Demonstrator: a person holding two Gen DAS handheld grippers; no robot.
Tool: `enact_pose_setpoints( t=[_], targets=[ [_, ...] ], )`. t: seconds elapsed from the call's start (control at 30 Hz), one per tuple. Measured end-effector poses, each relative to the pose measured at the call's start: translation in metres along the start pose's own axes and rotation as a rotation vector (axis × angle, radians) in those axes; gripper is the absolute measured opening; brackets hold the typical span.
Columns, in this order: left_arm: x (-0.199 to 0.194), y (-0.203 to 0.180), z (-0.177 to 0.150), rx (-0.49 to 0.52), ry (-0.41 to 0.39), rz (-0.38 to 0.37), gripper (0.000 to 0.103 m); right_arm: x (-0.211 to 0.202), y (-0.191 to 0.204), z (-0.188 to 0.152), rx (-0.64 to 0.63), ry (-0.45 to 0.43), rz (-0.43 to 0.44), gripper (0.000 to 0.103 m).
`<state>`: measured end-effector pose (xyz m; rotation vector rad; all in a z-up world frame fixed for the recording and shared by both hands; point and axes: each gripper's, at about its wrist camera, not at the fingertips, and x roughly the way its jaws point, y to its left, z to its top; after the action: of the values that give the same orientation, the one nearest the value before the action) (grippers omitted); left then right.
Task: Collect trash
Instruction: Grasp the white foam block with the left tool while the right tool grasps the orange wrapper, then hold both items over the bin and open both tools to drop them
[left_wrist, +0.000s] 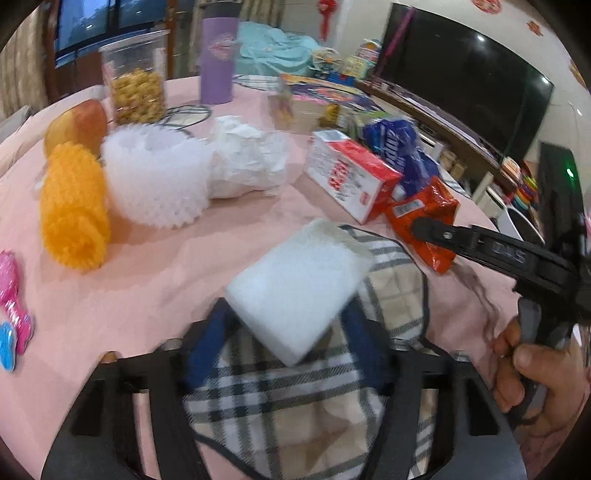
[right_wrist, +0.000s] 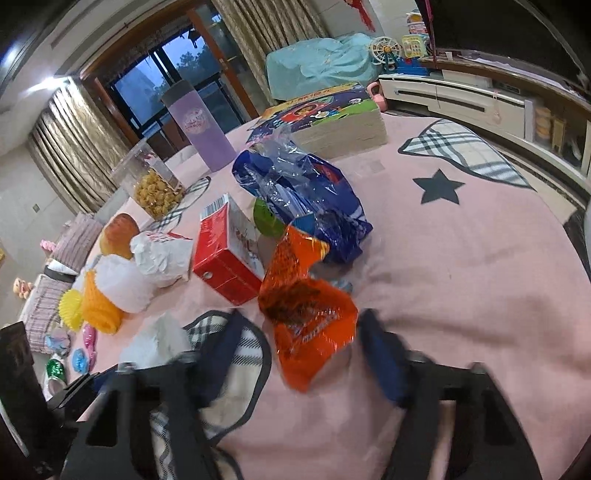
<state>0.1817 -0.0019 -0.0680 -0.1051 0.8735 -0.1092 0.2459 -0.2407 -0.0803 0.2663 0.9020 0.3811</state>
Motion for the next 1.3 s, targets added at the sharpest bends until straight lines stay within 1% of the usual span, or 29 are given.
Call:
enact_pose_setpoints(
  t=[0.03, 0.07, 0.17, 0.3, 0.37, 0.5, 0.77, 1.3],
  targets=[
    [0.0, -0.003, 0.0, 0.014, -0.005, 0.01, 0.057, 0.001, -0.001, 0.0, 0.0, 0.01, 0.009, 0.034],
    [0.0, -0.004, 0.0, 0.023, -0.008, 0.016, 0.056, 0.002, -0.001, 0.0, 0.0, 0.013, 0.028, 0.029],
    [-0.002, -0.004, 0.0, 0.017, -0.015, 0.015, 0.054, -0.004, -0.001, -0.005, -0.012, 0.008, 0.035, 0.026],
    [-0.007, -0.005, 0.0, 0.001, -0.028, 0.006, 0.053, -0.017, -0.008, -0.013, 0.005, 0.01, 0.058, 0.026],
    [-0.01, -0.009, -0.001, -0.004, -0.033, -0.02, 0.052, -0.025, -0.013, -0.016, 0.011, 0.007, 0.057, 0.026],
    [-0.017, -0.029, -0.004, 0.024, -0.048, -0.053, 0.052, -0.046, -0.027, -0.022, 0.031, -0.012, 0.048, 0.026],
    [-0.019, -0.074, -0.006, 0.082, -0.045, -0.123, 0.052, -0.085, -0.056, -0.031, 0.075, -0.059, 0.018, 0.026],
    [-0.017, -0.149, 0.005, 0.189, -0.051, -0.185, 0.052, -0.138, -0.101, -0.041, 0.142, -0.136, -0.04, 0.026]
  ],
)
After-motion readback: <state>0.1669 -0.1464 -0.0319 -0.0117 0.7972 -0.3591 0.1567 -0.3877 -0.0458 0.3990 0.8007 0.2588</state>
